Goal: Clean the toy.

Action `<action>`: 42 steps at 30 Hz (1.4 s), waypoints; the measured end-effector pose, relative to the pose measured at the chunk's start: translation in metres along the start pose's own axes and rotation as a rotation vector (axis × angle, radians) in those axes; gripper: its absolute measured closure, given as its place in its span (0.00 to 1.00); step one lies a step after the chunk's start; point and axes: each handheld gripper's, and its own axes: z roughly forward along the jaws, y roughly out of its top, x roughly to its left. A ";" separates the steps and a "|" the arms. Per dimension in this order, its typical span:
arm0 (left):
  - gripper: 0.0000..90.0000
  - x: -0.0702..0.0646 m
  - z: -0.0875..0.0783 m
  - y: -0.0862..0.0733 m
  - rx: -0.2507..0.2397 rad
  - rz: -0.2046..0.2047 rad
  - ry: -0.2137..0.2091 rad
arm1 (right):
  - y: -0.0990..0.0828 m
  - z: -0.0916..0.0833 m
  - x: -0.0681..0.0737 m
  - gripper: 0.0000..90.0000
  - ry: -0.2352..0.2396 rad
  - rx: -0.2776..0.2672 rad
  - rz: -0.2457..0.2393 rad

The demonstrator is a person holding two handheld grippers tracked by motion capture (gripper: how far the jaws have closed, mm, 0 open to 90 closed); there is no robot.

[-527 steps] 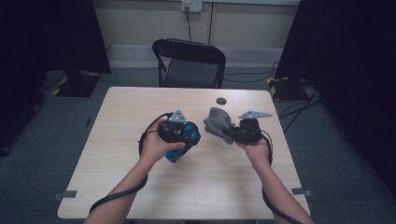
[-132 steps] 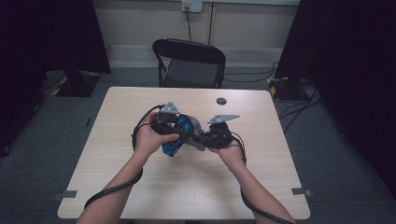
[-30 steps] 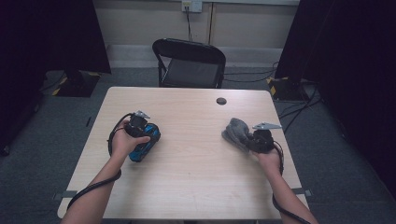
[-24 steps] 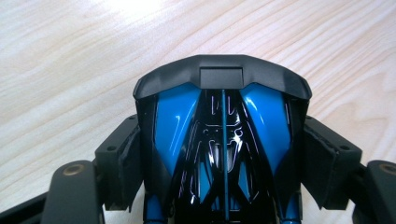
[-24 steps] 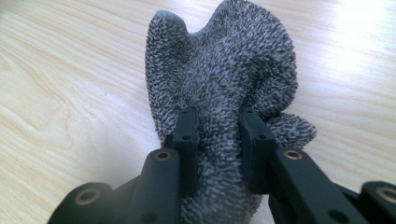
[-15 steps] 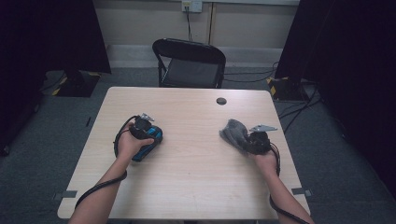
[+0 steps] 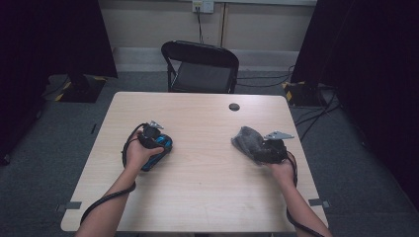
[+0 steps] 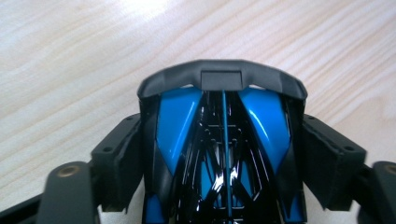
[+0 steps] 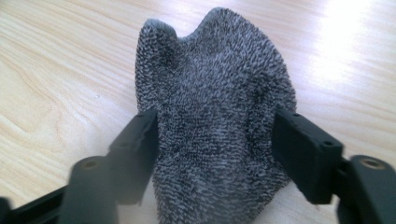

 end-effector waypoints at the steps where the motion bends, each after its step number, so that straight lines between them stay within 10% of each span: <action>1: 0.24 0.000 0.000 0.000 0.000 0.000 0.000 | 0.000 0.000 0.000 0.33 0.000 0.000 0.000; 21: 0.19 -0.016 -0.040 0.007 -0.081 -0.013 -0.075 | 0.013 -0.019 0.020 0.17 0.071 -0.034 -0.030; 42: 0.19 -0.056 -0.060 0.010 -0.102 0.088 -0.164 | 0.011 -0.032 0.043 0.16 0.120 -0.042 -0.072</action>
